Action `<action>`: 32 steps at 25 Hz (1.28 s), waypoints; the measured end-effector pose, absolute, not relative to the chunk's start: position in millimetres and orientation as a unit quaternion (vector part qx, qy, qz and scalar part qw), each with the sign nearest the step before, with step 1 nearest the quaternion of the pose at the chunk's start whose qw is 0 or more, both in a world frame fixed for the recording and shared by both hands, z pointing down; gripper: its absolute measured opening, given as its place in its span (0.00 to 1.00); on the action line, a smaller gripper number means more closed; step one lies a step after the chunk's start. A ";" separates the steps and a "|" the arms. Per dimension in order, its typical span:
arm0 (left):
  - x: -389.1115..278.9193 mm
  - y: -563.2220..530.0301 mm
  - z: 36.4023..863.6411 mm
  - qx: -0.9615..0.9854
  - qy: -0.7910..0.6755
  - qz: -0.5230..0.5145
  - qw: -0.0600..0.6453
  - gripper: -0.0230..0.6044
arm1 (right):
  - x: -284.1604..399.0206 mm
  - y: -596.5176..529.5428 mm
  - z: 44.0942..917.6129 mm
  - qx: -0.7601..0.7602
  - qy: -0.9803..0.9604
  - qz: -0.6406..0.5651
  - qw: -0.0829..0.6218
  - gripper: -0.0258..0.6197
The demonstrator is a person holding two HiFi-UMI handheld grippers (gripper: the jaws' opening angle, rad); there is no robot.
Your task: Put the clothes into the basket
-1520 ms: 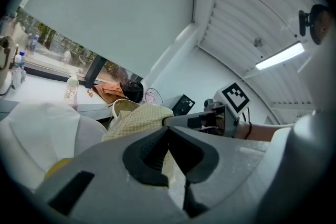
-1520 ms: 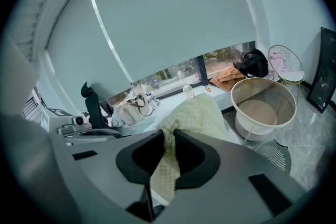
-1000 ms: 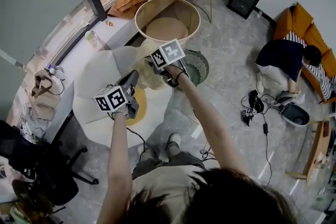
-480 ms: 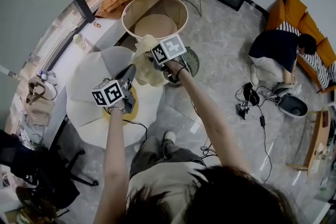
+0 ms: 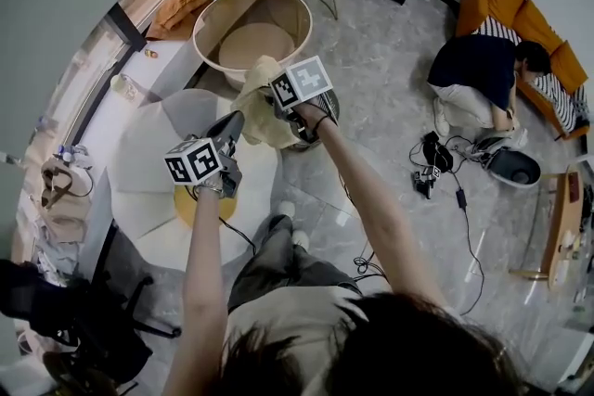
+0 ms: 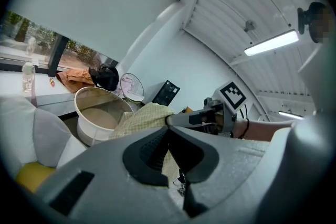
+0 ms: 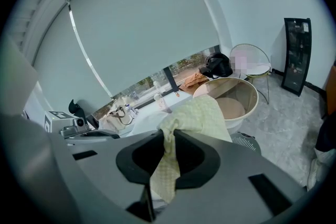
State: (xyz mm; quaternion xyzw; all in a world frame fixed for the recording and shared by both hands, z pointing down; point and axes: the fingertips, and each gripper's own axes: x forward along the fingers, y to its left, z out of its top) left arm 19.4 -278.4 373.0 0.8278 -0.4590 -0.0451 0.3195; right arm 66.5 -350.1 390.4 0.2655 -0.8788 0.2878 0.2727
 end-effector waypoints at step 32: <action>77.9 -426.8 407.8 0.864 -0.347 0.002 0.365 0.05 | 138.2 -476.3 426.5 0.358 -0.829 0.342 0.259 0.12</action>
